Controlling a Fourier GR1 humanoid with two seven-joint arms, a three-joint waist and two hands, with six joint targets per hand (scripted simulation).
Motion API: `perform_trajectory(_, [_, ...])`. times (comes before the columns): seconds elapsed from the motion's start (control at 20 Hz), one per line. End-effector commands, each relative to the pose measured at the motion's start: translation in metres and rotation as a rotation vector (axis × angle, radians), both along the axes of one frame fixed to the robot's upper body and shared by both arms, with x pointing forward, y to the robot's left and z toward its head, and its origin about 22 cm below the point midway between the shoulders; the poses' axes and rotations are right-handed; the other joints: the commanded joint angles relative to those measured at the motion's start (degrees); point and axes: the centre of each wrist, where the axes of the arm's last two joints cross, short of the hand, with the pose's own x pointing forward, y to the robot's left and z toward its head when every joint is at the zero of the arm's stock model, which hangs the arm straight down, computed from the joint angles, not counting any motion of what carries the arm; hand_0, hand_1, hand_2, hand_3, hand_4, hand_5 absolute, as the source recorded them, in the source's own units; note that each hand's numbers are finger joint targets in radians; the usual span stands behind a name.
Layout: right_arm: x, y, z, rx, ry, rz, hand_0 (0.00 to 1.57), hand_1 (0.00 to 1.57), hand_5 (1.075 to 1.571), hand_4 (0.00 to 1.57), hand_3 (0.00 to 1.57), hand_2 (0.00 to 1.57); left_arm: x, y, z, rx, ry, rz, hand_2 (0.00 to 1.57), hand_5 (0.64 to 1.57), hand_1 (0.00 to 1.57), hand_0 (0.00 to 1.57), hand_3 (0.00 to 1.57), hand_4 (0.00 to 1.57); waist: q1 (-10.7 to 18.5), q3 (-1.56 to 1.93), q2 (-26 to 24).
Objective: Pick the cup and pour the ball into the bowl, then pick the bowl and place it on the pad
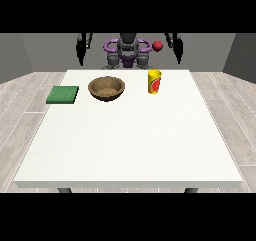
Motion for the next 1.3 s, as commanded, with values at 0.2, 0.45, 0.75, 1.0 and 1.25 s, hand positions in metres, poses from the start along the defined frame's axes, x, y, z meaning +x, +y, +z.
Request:
perform_trajectory(0.2, [0.001, -0.011, 0.029, -0.039, -0.015, -0.004, 0.00, 0.00, 1.533, 0.87, 0.00, 0.00, 0.000, 0.007, 0.028, 0.014, -0.010, -0.001, 0.00, 1.566, 0.00, 0.00, 0.00, 0.66, 0.08, 0.45, -14.63])
perform_trajectory(0.45, [-0.029, -0.006, 0.024, 0.159, 0.260, -0.093, 0.00, 0.00, 1.530, 0.86, 0.00, 0.00, -0.033, -0.038, 0.014, -0.284, 0.288, -0.001, 0.00, 1.564, 0.00, 0.00, 0.00, 0.63, -1.64, 0.83, -28.03])
perform_trajectory(0.75, [-0.029, -0.002, 0.080, 0.138, 0.135, -0.064, 0.00, 0.00, 1.548, 0.79, 0.00, 0.00, -0.020, -0.051, 0.091, -0.257, 0.124, -0.008, 0.00, 1.560, 0.00, 0.00, 0.00, 0.58, -2.94, 0.85, -18.57])
perform_trajectory(1.0, [-0.020, 0.014, 0.079, 0.145, -0.042, -0.039, 0.00, 0.00, 1.546, 0.74, 0.00, 0.00, -0.015, -0.058, 0.061, -0.227, -0.033, -0.024, 0.00, 1.555, 0.00, 0.00, 0.00, 0.61, -2.97, 0.82, -7.52])
perform_trajectory(1.25, [-0.005, 0.002, 0.080, 0.175, -0.182, -0.005, 0.00, 0.00, 1.545, 0.71, 0.09, 0.00, 0.009, -0.055, 0.052, -0.146, -0.204, 0.000, 0.00, 1.526, 0.00, 0.00, 0.00, 0.55, -4.91, 0.83, 4.35])
